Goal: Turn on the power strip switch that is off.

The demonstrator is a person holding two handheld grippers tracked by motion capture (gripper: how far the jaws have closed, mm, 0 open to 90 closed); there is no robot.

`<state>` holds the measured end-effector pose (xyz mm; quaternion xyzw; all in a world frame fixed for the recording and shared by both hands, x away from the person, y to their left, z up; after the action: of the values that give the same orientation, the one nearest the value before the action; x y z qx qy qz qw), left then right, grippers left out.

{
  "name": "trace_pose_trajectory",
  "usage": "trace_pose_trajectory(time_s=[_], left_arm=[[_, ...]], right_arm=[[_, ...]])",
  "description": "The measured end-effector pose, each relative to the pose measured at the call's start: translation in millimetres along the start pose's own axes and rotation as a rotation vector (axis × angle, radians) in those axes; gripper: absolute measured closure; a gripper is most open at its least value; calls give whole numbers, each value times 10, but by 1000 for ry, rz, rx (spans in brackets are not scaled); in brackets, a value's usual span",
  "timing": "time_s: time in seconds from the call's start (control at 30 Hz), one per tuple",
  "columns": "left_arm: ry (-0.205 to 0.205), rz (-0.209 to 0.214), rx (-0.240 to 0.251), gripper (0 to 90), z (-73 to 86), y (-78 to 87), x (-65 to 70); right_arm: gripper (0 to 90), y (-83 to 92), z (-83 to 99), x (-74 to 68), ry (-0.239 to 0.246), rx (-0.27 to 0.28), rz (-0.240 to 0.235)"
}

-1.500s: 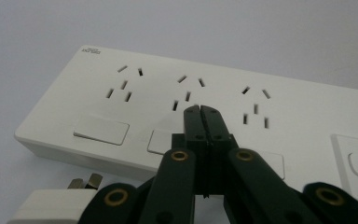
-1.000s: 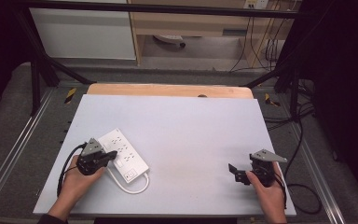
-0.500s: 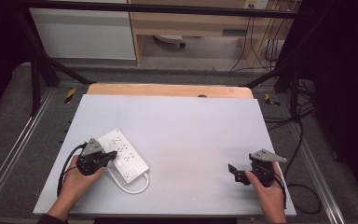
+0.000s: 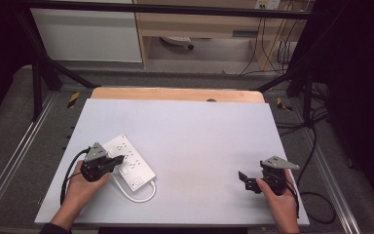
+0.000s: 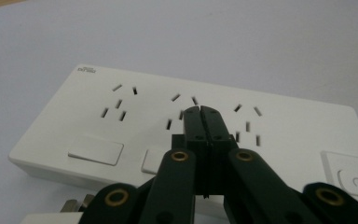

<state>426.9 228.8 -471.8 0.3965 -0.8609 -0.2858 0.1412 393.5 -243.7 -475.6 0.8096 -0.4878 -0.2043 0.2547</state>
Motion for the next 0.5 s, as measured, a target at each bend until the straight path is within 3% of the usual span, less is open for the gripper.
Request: trace_pose_trajectory(time_s=[0.33,0.5], left_arm=[[18,8,10,890,-42,-44,-17],[26,12,26,820,-59,-42,-5]], right_arm=[[32,1,0,3,-1,1,0],[33,1,-1,-1,4,1,-1]])
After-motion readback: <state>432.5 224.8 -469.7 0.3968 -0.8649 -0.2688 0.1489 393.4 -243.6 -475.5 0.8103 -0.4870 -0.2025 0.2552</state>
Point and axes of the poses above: each handheld gripper's, and its own axes: y roughly backward along the jaws, z roughly out of its underside, x roughly to its right, the point moved 7 cm from there along -y, roughly forward along the jaws, and after that the axes turned 3 degrees about -x, right-handed, at the moved point
